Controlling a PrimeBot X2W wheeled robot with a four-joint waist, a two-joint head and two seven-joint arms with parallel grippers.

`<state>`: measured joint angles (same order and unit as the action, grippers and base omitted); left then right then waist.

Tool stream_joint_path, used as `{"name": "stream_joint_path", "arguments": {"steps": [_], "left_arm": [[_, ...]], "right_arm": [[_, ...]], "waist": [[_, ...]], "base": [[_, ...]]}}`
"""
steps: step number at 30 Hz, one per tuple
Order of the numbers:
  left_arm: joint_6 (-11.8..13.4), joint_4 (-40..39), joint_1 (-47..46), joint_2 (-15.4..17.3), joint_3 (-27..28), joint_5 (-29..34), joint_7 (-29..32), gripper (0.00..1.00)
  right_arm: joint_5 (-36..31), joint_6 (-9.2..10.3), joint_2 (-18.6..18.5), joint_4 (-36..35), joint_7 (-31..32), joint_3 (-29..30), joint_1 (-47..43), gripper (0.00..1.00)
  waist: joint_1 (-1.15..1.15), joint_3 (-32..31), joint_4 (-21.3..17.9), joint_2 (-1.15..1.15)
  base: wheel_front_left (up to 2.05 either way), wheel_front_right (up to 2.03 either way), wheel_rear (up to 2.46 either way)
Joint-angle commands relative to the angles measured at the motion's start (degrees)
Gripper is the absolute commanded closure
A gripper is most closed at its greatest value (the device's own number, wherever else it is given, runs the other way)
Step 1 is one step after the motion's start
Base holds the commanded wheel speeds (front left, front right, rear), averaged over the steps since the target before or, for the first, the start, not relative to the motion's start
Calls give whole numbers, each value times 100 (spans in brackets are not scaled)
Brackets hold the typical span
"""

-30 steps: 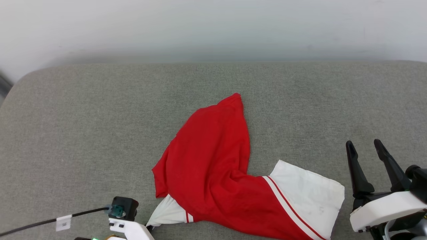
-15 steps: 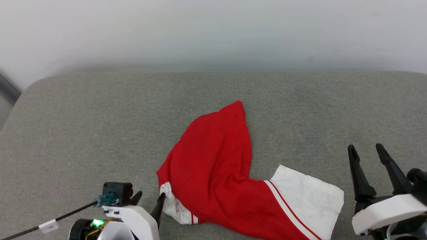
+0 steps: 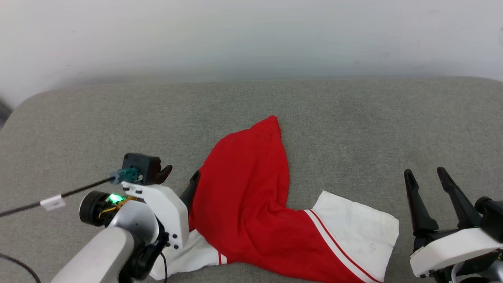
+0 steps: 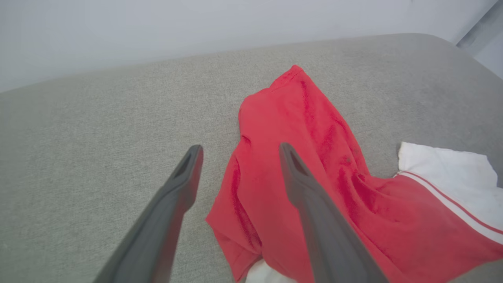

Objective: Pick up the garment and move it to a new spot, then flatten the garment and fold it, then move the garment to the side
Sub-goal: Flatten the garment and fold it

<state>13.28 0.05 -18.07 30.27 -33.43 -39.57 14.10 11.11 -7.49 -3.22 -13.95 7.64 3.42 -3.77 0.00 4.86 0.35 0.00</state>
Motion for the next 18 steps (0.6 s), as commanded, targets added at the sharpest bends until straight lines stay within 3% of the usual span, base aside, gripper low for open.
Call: {"name": "stream_joint_path", "arguments": {"steps": [1, 9, 18], "left_arm": [[-141, 133, -256, 7, -80, -34, 192, 0], [-781, 843, -1344, -1, -428, -51, 1105, 0], [-1328, 1866, -2176, -43, -907, -80, 2331, 0]], "right_arm": [[17, 0, 22, -1, -21, -37, 71, 0], [99, 0, 29, 120, -109, -177, 253, 0], [187, 0, 30, 380, -310, -373, 528, 0]], "waist": [[0, 134, -102, 0], [0, 634, -422, 0], [0, 1062, -727, 0]], "base": [[0, 0, 0], [0, 0, 0], [0, 0, 0]]}}
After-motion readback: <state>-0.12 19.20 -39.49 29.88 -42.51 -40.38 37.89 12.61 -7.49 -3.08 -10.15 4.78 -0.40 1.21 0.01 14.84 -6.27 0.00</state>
